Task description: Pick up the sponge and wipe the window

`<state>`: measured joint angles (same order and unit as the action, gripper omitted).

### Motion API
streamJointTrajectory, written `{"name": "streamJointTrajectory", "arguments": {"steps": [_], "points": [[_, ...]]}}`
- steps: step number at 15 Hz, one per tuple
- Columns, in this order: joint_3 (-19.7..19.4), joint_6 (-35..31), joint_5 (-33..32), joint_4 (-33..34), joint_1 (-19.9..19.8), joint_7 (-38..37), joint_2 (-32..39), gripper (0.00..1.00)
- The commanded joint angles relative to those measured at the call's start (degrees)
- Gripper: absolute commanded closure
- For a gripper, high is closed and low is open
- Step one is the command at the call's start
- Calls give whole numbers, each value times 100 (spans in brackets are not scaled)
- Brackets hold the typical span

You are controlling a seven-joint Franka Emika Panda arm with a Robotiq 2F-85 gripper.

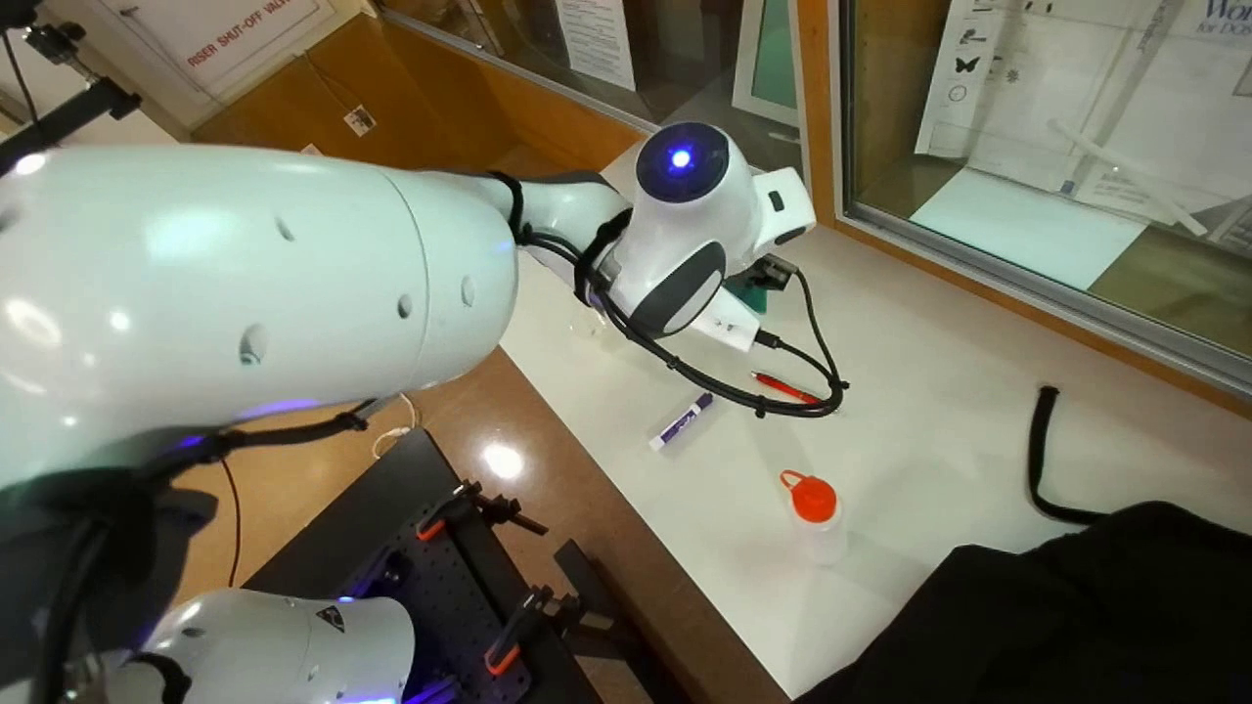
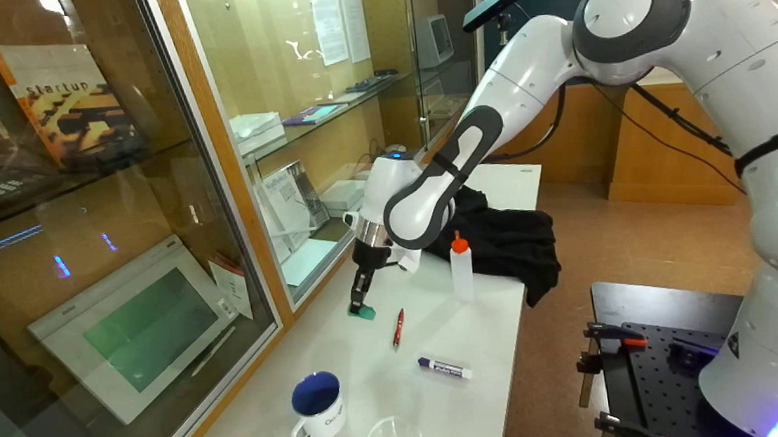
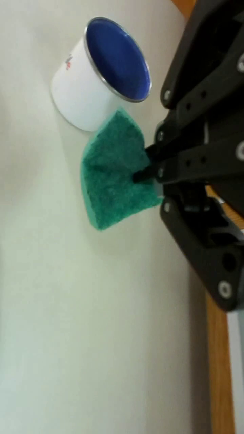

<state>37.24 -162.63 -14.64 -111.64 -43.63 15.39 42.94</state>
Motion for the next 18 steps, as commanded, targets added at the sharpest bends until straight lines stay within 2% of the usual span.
{"name": "streamJointTrajectory", "arguments": {"steps": [1, 3, 5, 8, 12, 15, 18], "points": [[-1168, 867, 646, 72, 1130, -139, -677, 98], [-2064, 1278, 743, 280, 1982, -303, -777, 98], [-2967, 1645, 535, 581, 2844, -643, -695, 98], [-3751, 2019, 313, 1105, 3676, -902, -305, 98], [-4242, 1976, 27, 1726, 4266, -1111, 301, 98], [-4368, 1802, -52, 2123, 4428, -1167, 738, 98], [-4284, 1666, 54, 2436, 4376, -1041, 1070, 98]]}}
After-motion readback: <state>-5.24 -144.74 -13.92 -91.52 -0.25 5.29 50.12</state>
